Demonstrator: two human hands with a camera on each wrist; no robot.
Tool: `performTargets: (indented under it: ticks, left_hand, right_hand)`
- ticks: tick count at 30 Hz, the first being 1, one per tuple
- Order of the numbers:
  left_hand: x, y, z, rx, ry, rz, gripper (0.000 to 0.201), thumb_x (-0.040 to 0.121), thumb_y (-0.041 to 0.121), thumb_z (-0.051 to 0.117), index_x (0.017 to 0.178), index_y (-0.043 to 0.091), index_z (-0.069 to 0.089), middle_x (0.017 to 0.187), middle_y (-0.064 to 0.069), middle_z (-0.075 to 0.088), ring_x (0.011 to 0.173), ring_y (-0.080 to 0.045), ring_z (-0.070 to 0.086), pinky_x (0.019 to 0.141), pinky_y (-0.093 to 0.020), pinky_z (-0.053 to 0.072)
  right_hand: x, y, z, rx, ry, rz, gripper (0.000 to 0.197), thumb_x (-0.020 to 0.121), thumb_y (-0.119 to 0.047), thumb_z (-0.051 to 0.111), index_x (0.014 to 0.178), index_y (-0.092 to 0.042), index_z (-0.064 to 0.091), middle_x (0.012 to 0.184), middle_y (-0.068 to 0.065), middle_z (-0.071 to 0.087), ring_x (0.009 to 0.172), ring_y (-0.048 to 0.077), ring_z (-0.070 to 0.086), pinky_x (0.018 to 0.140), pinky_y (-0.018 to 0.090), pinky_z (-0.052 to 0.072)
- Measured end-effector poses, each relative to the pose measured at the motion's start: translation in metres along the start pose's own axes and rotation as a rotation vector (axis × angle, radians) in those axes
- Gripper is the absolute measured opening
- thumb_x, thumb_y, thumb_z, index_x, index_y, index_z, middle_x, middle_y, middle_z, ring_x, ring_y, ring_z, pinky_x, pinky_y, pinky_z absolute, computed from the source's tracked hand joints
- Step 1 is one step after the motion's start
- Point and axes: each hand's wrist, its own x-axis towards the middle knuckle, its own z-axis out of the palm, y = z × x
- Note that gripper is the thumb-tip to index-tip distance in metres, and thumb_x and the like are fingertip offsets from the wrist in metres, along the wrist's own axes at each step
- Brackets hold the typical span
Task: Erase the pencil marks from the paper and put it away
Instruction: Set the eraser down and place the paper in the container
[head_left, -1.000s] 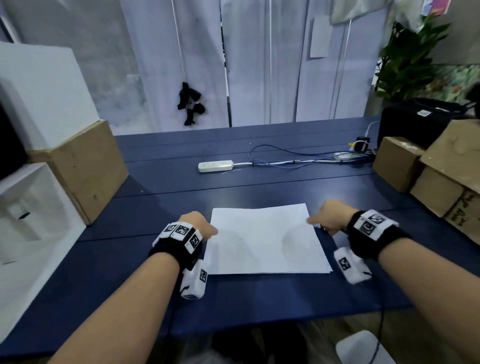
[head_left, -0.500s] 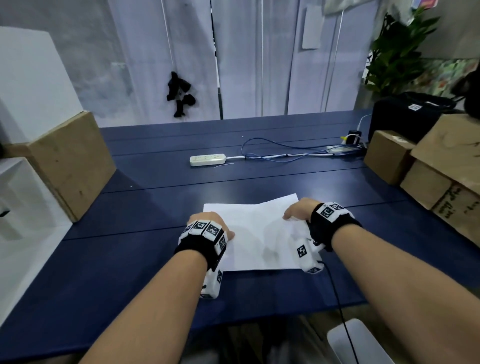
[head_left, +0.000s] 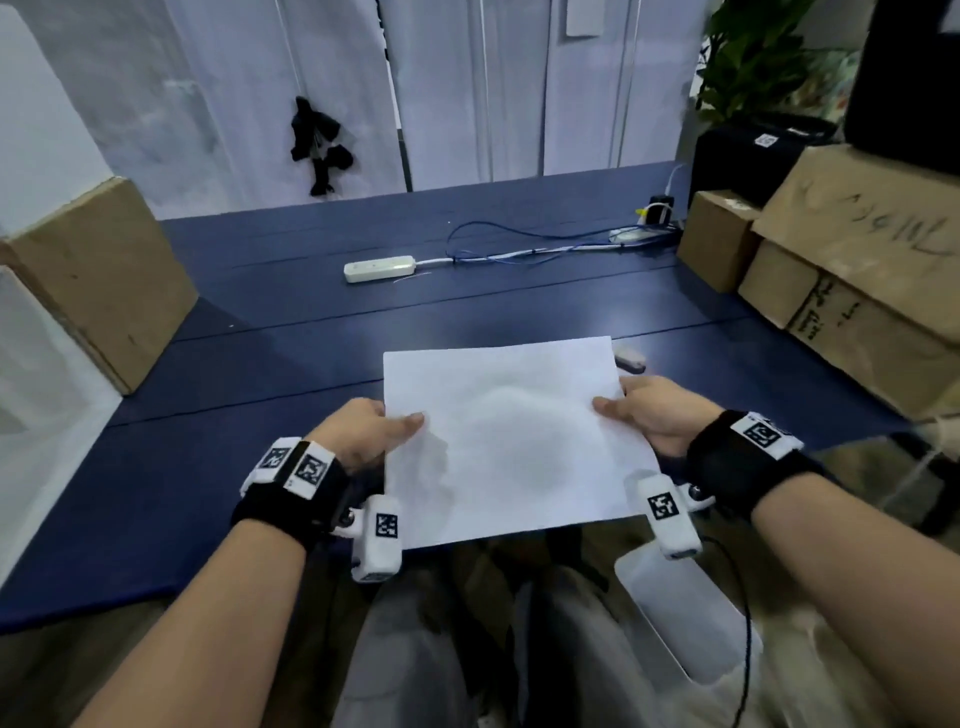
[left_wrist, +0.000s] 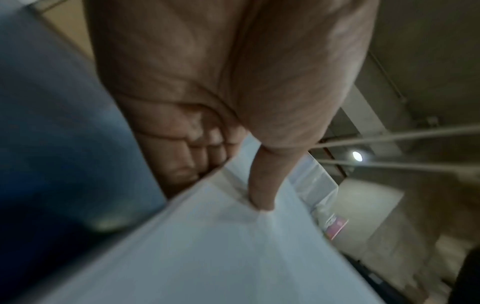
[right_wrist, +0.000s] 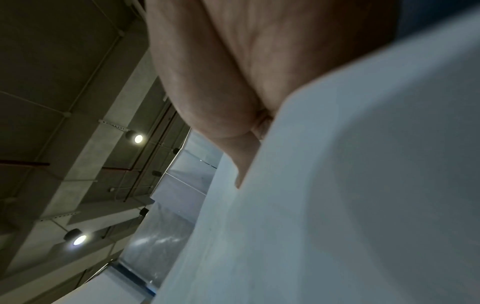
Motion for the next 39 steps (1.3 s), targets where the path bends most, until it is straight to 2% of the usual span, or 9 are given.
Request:
performTargets:
  ticks: [4, 8, 13, 18, 22, 25, 31, 35, 39]
  left_hand:
    - [-0.049, -0.020, 0.040, -0.279, -0.205, 0.030, 0.021, 0.090, 0.009, 0.065, 0.104, -0.007, 0.068, 0.104, -0.022, 0.071, 0.083, -0.030, 0.071, 0.082, -0.041, 0.057]
    - [-0.076, -0.043, 0.090, -0.248, -0.339, 0.015, 0.020, 0.088, 0.004, 0.066, 0.105, -0.007, 0.068, 0.099, -0.018, 0.073, 0.076, -0.024, 0.071, 0.068, -0.033, 0.060]
    - [-0.065, -0.073, 0.154, -0.073, -0.406, 0.007, 0.021, 0.086, 0.009, 0.071, 0.105, -0.001, 0.072, 0.104, -0.011, 0.073, 0.094, -0.026, 0.070, 0.090, -0.038, 0.055]
    - [-0.026, -0.083, 0.215, 0.211, -0.422, -0.039, 0.033, 0.092, 0.024, 0.067, 0.119, 0.005, 0.066, 0.121, -0.001, 0.066, 0.103, -0.020, 0.065, 0.087, -0.025, 0.049]
    - [0.004, -0.081, 0.248, 0.368, -0.343, -0.175, 0.042, 0.095, 0.031, 0.059, 0.123, -0.001, 0.061, 0.122, -0.016, 0.065, 0.115, -0.028, 0.061, 0.087, -0.028, 0.047]
    - [0.017, -0.076, 0.263, 0.338, -0.396, -0.180, 0.038, 0.102, 0.023, 0.045, 0.133, 0.003, 0.051, 0.134, -0.018, 0.057, 0.122, -0.033, 0.054, 0.095, -0.031, 0.042]
    - [0.045, -0.087, 0.295, 0.631, -0.542, -0.229, 0.032, 0.098, 0.014, 0.050, 0.125, 0.000, 0.061, 0.128, -0.018, 0.062, 0.114, -0.032, 0.060, 0.089, -0.031, 0.045]
    - [0.052, -0.084, 0.304, 0.684, -0.633, -0.285, 0.037, 0.101, 0.010, 0.042, 0.136, 0.002, 0.045, 0.132, -0.022, 0.054, 0.120, -0.037, 0.053, 0.093, -0.037, 0.040]
    - [0.060, -0.083, 0.306, 0.526, -0.541, -0.428, 0.039, 0.100, 0.012, 0.046, 0.137, 0.000, 0.048, 0.137, -0.022, 0.052, 0.125, -0.035, 0.051, 0.081, -0.027, 0.045]
  right_hand:
    - [-0.049, 0.035, -0.027, -0.126, 0.025, 0.006, 0.023, 0.092, 0.000, 0.061, 0.111, 0.013, 0.063, 0.107, 0.025, 0.071, 0.087, 0.034, 0.068, 0.083, 0.045, 0.057]
    - [-0.084, 0.085, -0.061, -0.236, 0.017, 0.041, 0.012, 0.089, -0.005, 0.067, 0.090, 0.007, 0.071, 0.087, 0.018, 0.073, 0.069, 0.027, 0.063, 0.063, 0.034, 0.048]
    - [-0.089, 0.147, -0.090, -0.459, 0.084, 0.183, 0.032, 0.086, -0.011, 0.074, 0.059, -0.009, 0.058, 0.047, -0.004, 0.056, 0.044, 0.015, 0.048, 0.044, 0.020, 0.036]
    - [-0.044, 0.216, -0.107, -0.668, 0.074, 0.216, 0.023, 0.088, -0.025, 0.072, 0.067, -0.018, 0.063, 0.070, 0.003, 0.067, 0.067, 0.023, 0.062, 0.064, 0.033, 0.050]
    - [-0.005, 0.242, -0.107, -0.888, 0.032, 0.262, 0.025, 0.093, -0.036, 0.061, 0.101, -0.013, 0.067, 0.111, 0.010, 0.070, 0.097, 0.029, 0.067, 0.075, 0.033, 0.049]
    - [-0.003, 0.228, -0.078, -0.983, -0.014, 0.128, 0.050, 0.101, -0.039, 0.046, 0.143, -0.011, 0.046, 0.146, 0.009, 0.050, 0.131, 0.027, 0.050, 0.102, 0.026, 0.035]
    - [-0.036, 0.259, -0.012, -0.532, -0.575, -0.119, 0.075, 0.090, -0.072, 0.021, 0.156, -0.036, 0.015, 0.163, -0.021, 0.009, 0.148, -0.008, 0.002, 0.120, 0.017, -0.001]
    - [-0.011, 0.310, -0.056, -0.683, -0.522, 0.119, 0.076, 0.079, -0.087, 0.006, 0.147, -0.054, 0.004, 0.162, -0.023, 0.000, 0.150, -0.002, -0.004, 0.122, 0.030, -0.005]
    - [0.023, 0.337, -0.096, -0.872, -0.318, 0.460, 0.074, 0.098, -0.063, 0.009, 0.156, -0.020, 0.021, 0.161, 0.013, 0.023, 0.148, 0.030, 0.021, 0.120, 0.039, 0.014]
